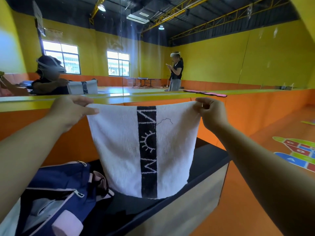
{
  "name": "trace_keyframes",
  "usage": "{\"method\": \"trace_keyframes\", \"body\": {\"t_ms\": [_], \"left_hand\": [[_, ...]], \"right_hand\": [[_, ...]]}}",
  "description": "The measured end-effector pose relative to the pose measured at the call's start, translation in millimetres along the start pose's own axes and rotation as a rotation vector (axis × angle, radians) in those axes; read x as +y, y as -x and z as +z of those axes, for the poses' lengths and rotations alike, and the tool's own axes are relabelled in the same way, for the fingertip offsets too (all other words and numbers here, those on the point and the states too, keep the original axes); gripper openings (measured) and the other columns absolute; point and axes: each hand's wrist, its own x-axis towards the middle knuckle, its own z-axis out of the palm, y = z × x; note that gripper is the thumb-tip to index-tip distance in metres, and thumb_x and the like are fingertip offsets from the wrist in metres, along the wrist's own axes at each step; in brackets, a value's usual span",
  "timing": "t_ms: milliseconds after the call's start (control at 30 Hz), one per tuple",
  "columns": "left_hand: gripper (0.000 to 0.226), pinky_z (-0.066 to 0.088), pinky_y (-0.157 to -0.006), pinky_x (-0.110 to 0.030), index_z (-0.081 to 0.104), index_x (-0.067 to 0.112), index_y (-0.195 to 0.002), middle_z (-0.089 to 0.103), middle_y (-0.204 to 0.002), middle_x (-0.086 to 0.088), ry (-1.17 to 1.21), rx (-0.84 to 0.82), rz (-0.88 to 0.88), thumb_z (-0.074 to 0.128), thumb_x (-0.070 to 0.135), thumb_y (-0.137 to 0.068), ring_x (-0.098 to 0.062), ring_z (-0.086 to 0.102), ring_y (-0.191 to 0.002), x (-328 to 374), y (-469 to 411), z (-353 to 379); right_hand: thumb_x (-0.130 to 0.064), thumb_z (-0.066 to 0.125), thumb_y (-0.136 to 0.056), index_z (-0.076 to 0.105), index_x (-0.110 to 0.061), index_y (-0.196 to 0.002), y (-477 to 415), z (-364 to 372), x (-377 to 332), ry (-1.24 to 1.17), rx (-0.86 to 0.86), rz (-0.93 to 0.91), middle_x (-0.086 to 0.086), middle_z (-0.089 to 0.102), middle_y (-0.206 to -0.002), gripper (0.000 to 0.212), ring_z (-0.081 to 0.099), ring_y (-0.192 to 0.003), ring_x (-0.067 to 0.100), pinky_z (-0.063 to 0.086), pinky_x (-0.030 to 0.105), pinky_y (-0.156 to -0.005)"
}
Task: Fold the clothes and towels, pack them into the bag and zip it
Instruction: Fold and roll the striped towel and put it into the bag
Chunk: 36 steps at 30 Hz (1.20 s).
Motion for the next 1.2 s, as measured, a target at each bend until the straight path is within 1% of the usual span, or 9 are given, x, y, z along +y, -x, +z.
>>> {"method": "trace_keyframes", "body": {"t_ms": [267,400,600,667,733,833,933,1100,1200], "left_hand": [[0.036,0.039,-0.08,-0.031,0.069,0.009,-0.108,0.064,-0.104,-0.006,-0.185,0.019,0.184,0.077,0.015,-0.074,-0.016,0.055,-0.096,0,5,1],[0.011,0.039,-0.077,-0.03,0.066,0.017,-0.076,0.062,-0.093,-0.007,-0.193,-0.036,0.135,0.075,0.01,-0.075,-0.019,0.054,-0.09,-21,-10,23],[0.006,0.046,-0.042,-0.018,0.065,0.007,-0.083,0.064,-0.088,-0.019,-0.149,-0.035,0.025,0.068,0.002,-0.082,-0.011,0.06,-0.042,-51,-57,64],[0.022,0.055,-0.053,-0.02,0.061,0.021,-0.074,0.066,-0.093,-0.019,-0.004,0.045,0.044,0.066,0.001,-0.082,0.001,0.061,-0.042,-48,-77,67],[0.024,0.057,-0.075,-0.033,0.061,0.027,-0.071,0.068,-0.088,-0.008,0.054,0.119,0.109,0.072,0.007,-0.078,0.006,0.062,-0.047,-40,-85,67],[0.021,0.053,-0.071,-0.02,0.062,0.029,-0.072,0.062,-0.075,0.012,-0.008,0.16,0.182,0.075,0.013,-0.077,0.014,0.057,-0.049,-39,-75,68],[0.025,0.038,-0.058,0.001,0.064,0.031,-0.072,0.061,-0.076,0.016,-0.124,0.071,0.184,0.074,0.009,-0.076,0.019,0.054,-0.057,-72,-44,72],[0.026,0.039,-0.05,-0.004,0.065,0.028,-0.07,0.067,-0.072,0.001,-0.246,-0.222,-0.023,0.077,0.005,-0.073,-0.012,0.063,-0.066,-150,34,74],[0.02,0.047,-0.059,-0.014,0.07,0.021,-0.072,0.071,-0.068,-0.002,-0.323,-0.378,-0.12,0.074,0.002,-0.075,-0.01,0.065,-0.066,-188,72,76]], "right_hand": [[-0.011,0.056,-0.091,0.068,-0.008,-0.102,-7,-7,-1,0.195,0.043,-0.111,0.004,0.061,-0.091,0.017,0.053,-0.084,0.019,0.033,0.023,-0.068],[-0.015,0.058,-0.091,0.068,-0.005,-0.099,-25,17,30,0.306,-0.046,-0.042,0.017,0.061,-0.106,0.016,0.051,-0.083,0.026,0.031,0.024,-0.069],[-0.008,0.05,-0.088,0.067,-0.004,-0.098,-60,64,64,0.333,-0.117,0.099,0.021,0.069,-0.096,0.02,0.063,-0.087,0.037,0.051,0.034,-0.07],[-0.004,0.05,-0.085,0.065,-0.005,-0.097,-75,70,65,0.192,-0.01,0.108,0.016,0.069,-0.092,0.019,0.064,-0.085,0.035,0.054,0.039,-0.074],[-0.006,0.055,-0.087,0.064,-0.006,-0.1,-82,71,62,0.049,0.086,0.095,0.006,0.065,-0.09,0.015,0.062,-0.084,0.026,0.049,0.024,-0.07],[-0.007,0.06,-0.088,0.062,-0.006,-0.1,-77,67,67,-0.046,0.127,0.037,0.0,0.06,-0.089,0.012,0.056,-0.082,0.014,0.037,0.016,-0.058],[-0.008,0.063,-0.088,0.061,-0.012,-0.096,-48,61,94,-0.057,0.012,0.059,0.001,0.063,-0.088,0.009,0.058,-0.069,0.002,0.039,0.005,-0.055],[-0.005,0.062,-0.087,0.063,-0.02,-0.093,34,53,152,0.231,-0.434,0.184,-0.002,0.064,-0.088,0.016,0.061,-0.08,0.015,0.042,0.013,-0.061],[0.003,0.06,-0.087,0.06,-0.023,-0.089,77,52,177,0.371,-0.662,0.269,-0.002,0.063,-0.09,0.025,0.063,-0.09,0.017,0.042,0.015,-0.068]]}}
